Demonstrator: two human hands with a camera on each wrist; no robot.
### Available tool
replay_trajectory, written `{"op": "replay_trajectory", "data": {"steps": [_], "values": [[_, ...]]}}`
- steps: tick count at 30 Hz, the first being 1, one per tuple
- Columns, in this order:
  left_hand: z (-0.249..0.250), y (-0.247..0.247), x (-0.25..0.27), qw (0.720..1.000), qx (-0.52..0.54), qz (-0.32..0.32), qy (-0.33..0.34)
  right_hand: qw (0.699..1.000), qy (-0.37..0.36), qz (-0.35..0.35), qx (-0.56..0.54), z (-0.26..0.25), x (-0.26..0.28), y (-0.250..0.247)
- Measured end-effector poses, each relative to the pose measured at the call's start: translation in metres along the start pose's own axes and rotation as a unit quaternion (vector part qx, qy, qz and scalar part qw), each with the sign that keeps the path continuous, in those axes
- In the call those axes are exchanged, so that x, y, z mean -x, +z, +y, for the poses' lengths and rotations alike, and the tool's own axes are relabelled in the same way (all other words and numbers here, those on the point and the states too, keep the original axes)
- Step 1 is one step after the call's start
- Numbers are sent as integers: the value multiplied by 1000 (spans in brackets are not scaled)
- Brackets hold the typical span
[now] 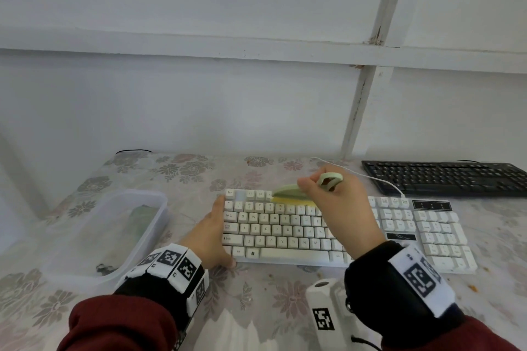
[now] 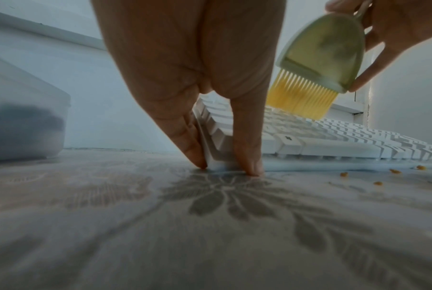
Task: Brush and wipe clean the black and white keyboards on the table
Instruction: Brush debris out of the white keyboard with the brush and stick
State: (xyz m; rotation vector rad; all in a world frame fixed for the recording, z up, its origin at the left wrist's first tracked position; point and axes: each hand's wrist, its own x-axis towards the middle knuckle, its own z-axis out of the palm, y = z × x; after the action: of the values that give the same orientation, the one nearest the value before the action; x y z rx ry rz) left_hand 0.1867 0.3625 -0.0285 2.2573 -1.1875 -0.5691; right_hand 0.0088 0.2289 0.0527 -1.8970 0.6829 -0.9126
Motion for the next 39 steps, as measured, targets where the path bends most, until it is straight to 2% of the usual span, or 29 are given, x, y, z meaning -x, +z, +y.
{"op": "replay_trajectory", "data": {"steps": [4, 9, 12, 16, 22, 27, 33, 39], "values": [[-1, 1, 0, 1000, -6, 3, -9, 1000, 11, 2, 21, 10, -2, -10], [0, 1, 1, 1000, -2, 3, -8, 993, 9, 56, 104, 24, -3, -42], [2, 0, 1, 1000, 0, 6, -7, 997, -10, 41, 60, 18, 1, -45], [2, 0, 2, 1000, -1, 6, -10, 999, 7, 16, 48, 22, 0, -38], [3, 0, 2, 1000, -5, 5, -17, 994, 22, 60, 91, 34, 1, -78], [6, -1, 4, 1000, -1, 3, -17, 995, 33, 91, -11, 30, -5, -104], [9, -2, 6, 1000, 0, 1, -19, 996, 49, 65, 46, 46, -5, -109], [8, 0, 5, 1000, 4, -1, -27, 990, 49, 97, 92, 52, -7, -137]]}}
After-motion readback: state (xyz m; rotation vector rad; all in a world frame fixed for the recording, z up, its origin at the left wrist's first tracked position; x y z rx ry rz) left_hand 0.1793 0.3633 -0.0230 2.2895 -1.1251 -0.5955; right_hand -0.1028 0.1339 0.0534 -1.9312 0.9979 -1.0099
